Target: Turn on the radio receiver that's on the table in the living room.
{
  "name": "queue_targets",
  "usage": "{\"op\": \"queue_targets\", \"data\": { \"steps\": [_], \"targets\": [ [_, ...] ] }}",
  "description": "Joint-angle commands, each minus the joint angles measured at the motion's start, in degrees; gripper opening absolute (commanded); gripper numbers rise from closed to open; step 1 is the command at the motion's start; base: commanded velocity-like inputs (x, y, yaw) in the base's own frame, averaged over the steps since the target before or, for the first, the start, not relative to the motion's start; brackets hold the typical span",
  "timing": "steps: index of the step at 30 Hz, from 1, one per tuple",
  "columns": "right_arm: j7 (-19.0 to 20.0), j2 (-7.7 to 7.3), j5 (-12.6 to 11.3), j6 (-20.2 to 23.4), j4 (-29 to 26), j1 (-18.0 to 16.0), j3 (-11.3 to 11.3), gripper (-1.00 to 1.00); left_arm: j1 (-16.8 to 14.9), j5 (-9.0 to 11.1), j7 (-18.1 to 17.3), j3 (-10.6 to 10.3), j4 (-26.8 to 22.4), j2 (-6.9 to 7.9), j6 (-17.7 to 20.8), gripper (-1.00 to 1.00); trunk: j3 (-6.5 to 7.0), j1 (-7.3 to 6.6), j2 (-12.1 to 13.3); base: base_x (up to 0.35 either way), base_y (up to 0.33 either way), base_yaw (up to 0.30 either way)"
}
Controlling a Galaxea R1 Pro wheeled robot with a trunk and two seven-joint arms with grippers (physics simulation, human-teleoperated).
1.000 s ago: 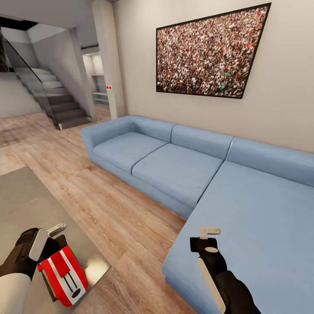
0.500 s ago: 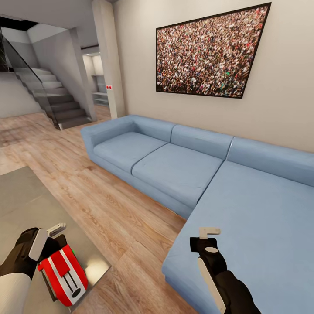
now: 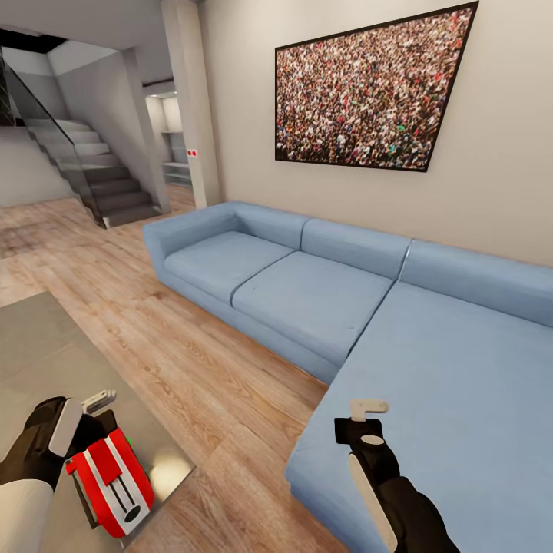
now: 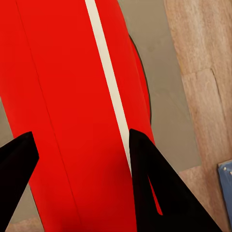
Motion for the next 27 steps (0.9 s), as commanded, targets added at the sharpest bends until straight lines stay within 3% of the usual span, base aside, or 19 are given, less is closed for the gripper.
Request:
{"op": "queue_targets", "data": {
  "steps": [1, 7, 8, 23, 27],
  "targets": [
    [0.00, 0.02, 0.01, 0.00, 0.00, 0.00, 0.00, -1.00, 0.04, 0.09, 0.01, -0.03, 2.69, 0.00, -3.03, -1.00, -0.02, 0.01, 0.01, 0.000, 0.000, 0.000],
    [0.00, 0.02, 0.03, 0.00, 0.00, 0.00, 0.00, -1.00, 0.04, 0.09, 0.01, -0.05, 2.65, 0.05, -3.03, -1.00, -0.02, 0.01, 0.01, 0.000, 0.000, 0.000],
    [0.00, 0.01, 0.01, 0.00, 0.00, 0.00, 0.00, 1.00, 0.04, 0.09, 0.01, -0.06, 2.64, 0.08, -3.03, -1.00, -0.02, 0.01, 0.01, 0.000, 0.000, 0.000],
    [0.00, 0.03, -0.04, 0.00, 0.00, 0.00, 0.00, 1.00, 0.04, 0.09, 0.01, -0.09, 2.62, 0.12, -3.03, -1.00, -0.02, 0.01, 0.01, 0.000, 0.000, 0.000],
    [0.00, 0.03, -0.05, 0.00, 0.00, 0.00, 0.00, 1.00, 0.04, 0.09, 0.03, -0.09, 2.62, 0.12, -3.03, -1.00, -0.73, 0.89, -1.60, 0.000, 0.000, 0.000]
  ]
}}
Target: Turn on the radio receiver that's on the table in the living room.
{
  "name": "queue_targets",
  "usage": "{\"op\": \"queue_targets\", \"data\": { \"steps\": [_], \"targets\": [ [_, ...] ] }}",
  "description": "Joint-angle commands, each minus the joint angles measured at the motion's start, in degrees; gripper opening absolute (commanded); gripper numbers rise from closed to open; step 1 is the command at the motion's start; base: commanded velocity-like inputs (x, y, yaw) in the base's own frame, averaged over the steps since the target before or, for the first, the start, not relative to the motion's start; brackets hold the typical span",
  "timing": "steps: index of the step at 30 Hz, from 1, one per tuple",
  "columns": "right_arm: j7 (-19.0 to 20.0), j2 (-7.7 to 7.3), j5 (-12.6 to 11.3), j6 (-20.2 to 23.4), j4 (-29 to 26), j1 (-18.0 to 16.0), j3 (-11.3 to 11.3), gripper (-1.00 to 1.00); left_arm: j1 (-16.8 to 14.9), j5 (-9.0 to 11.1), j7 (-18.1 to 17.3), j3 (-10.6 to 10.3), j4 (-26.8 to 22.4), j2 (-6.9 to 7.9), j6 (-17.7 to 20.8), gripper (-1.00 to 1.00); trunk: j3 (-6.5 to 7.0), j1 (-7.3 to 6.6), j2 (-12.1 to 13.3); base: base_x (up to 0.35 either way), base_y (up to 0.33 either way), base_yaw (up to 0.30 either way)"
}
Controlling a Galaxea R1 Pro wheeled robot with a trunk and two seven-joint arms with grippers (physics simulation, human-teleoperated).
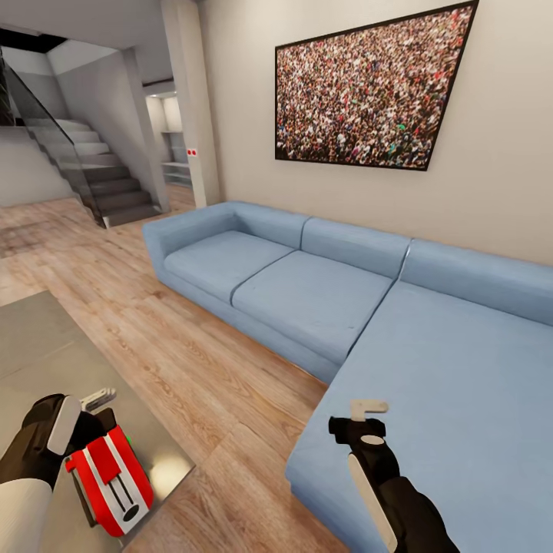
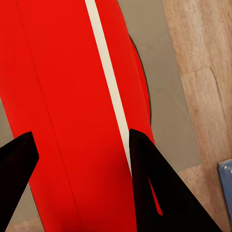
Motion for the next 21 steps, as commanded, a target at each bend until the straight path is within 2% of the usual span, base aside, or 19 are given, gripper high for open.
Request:
{"op": "queue_targets", "data": {
  "steps": [1, 6, 10, 21],
  "targets": [
    [0.00, -0.02, 0.01, 0.00, 0.00, 0.00, 0.00, 1.00, 0.04, 0.01, 0.04, -0.04, 4.18, 0.01, -4.79, -1.00, -0.20, 0.24, -0.41, 0.000, 0.000, 0.000],
    [0.00, -0.03, 0.00, 0.00, 0.00, 0.00, 0.00, 1.00, 0.04, 0.01, 0.08, 0.02, 4.18, 0.00, -4.79, -1.00, -0.20, 0.24, -0.41, 0.000, 0.000, 0.000],
    [0.00, -0.01, 0.02, 0.00, 0.00, 0.00, 0.00, 1.00, 0.04, 0.01, 0.09, -0.04, 4.20, -0.04, -4.79, -1.00, -0.92, 1.12, -2.01, 0.000, 0.000, 0.000],
    [0.00, -0.04, -0.01, 0.00, 0.00, 0.00, -0.02, 1.00, 0.04, -0.01, 0.09, -0.04, 4.18, -0.04, -4.79, -1.00, -0.92, 1.12, -2.01, 0.000, 0.000, 0.000]
  ]
}}
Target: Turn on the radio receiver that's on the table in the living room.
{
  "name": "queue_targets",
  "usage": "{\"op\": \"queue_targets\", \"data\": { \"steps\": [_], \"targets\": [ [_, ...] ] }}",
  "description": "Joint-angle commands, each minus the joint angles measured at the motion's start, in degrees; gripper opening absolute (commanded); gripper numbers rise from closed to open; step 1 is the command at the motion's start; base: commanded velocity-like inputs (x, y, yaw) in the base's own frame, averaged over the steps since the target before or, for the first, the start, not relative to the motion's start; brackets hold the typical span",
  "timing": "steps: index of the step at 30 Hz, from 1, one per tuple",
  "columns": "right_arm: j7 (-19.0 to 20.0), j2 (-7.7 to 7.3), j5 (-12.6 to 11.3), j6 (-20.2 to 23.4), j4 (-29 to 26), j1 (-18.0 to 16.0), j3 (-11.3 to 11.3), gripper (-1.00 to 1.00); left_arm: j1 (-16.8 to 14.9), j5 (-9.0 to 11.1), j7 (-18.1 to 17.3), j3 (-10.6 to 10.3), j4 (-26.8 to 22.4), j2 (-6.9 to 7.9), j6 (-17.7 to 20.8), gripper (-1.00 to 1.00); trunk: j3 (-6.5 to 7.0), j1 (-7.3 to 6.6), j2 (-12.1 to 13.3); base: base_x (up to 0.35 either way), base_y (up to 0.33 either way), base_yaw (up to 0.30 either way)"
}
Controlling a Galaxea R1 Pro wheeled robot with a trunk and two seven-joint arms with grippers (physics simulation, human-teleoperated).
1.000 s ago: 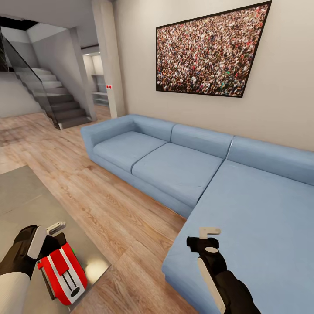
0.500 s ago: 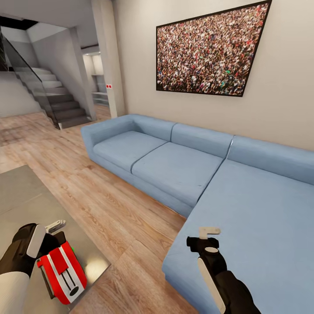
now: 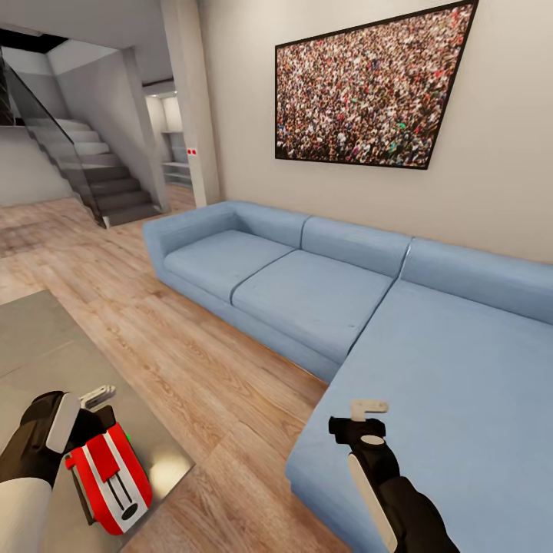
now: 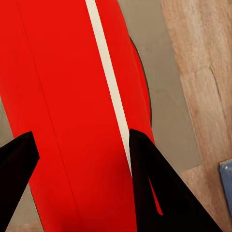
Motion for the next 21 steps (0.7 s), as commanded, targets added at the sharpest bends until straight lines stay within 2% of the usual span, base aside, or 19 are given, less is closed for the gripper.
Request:
{"op": "queue_targets", "data": {
  "steps": [1, 2, 21],
  "targets": [
    [0.00, 0.03, 0.00, 0.00, 0.00, 0.00, -0.01, 1.00, 0.04, -0.07, -0.15, 0.03, 5.90, -0.03, -6.28, -1.00, -0.03, 0.02, 0.01, 0.000, 0.000, 0.000],
    [0.00, 0.03, -0.02, 0.00, 0.00, 0.00, -0.02, 1.00, 0.04, -0.05, -0.15, 0.05, 5.90, -0.05, -6.28, 1.00, -0.03, 0.02, 0.01, 0.000, 0.000, 0.000],
    [0.00, 0.02, -0.05, 0.00, 0.00, 0.00, -0.04, 1.00, 0.09, -0.09, -0.15, 0.01, 5.90, 0.05, -6.28, 1.00, -0.03, 0.02, 0.01, 0.000, 0.000, 0.000]
  ]
}}
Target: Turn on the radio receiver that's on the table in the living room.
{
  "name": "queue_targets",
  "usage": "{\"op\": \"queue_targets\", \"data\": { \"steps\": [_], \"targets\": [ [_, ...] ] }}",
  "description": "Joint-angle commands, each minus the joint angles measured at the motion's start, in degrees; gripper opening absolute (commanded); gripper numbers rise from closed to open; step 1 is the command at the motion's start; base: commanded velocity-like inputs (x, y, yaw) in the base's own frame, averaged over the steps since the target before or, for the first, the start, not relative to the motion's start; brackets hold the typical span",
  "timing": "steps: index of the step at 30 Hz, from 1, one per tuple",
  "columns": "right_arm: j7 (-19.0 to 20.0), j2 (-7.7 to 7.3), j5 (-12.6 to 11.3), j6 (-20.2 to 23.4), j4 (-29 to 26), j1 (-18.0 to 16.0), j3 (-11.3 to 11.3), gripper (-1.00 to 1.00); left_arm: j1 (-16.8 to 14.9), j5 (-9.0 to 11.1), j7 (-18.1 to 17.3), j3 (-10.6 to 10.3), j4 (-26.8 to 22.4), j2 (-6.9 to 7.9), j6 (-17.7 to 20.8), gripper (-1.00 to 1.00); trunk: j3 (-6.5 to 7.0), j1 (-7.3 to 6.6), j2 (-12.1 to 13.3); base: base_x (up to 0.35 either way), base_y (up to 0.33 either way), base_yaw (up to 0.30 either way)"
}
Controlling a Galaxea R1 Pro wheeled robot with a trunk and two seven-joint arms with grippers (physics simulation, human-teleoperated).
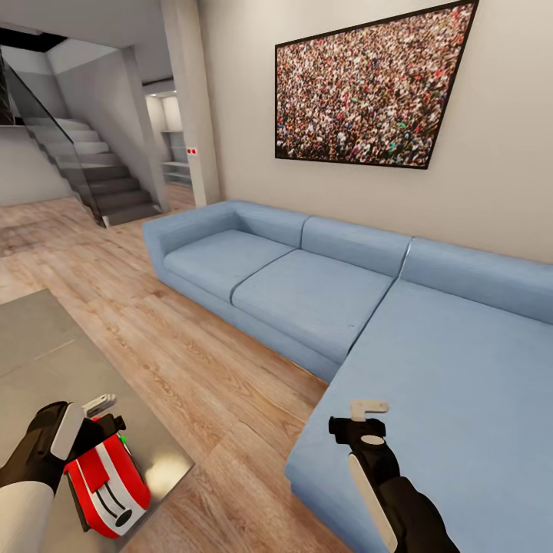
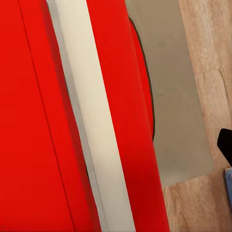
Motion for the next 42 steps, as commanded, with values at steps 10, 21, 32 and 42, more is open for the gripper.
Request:
{"op": "queue_targets", "data": {
  "steps": [10, 21, 32, 42],
  "targets": [
    [0.00, -0.01, 0.04, 0.00, 0.00, 0.02, 0.05, 1.00, 0.01, 0.06, -0.02, 0.08, -0.03, -0.25, 0.00, 1.00, 0.00, 0.00, 0.00, 0.000, 0.000, 0.000],
    [0.00, 0.02, 0.00, 0.03, 0.00, 0.01, 0.03, 1.00, 0.03, 0.01, 0.00, 0.05, -0.24, -0.29, 0.00, 1.00, 0.00, 0.00, 0.00, 0.000, 0.000, 0.000],
    [0.00, -0.02, 0.08, 0.06, 0.00, 0.02, 0.05, 1.00, 0.11, 0.01, -0.07, 0.09, -0.19, -0.28, 0.00, 1.00, 0.00, 0.00, 0.00, 0.000, 0.000, 0.000],
    [0.00, -0.01, 0.07, 0.08, 0.00, 0.04, 0.02, 1.00, 0.12, 0.01, -0.09, 0.10, -0.18, -0.40, 0.00, 1.00, 1.62, -1.98, 3.61, 0.000, 0.000, 0.000]
  ]
}}
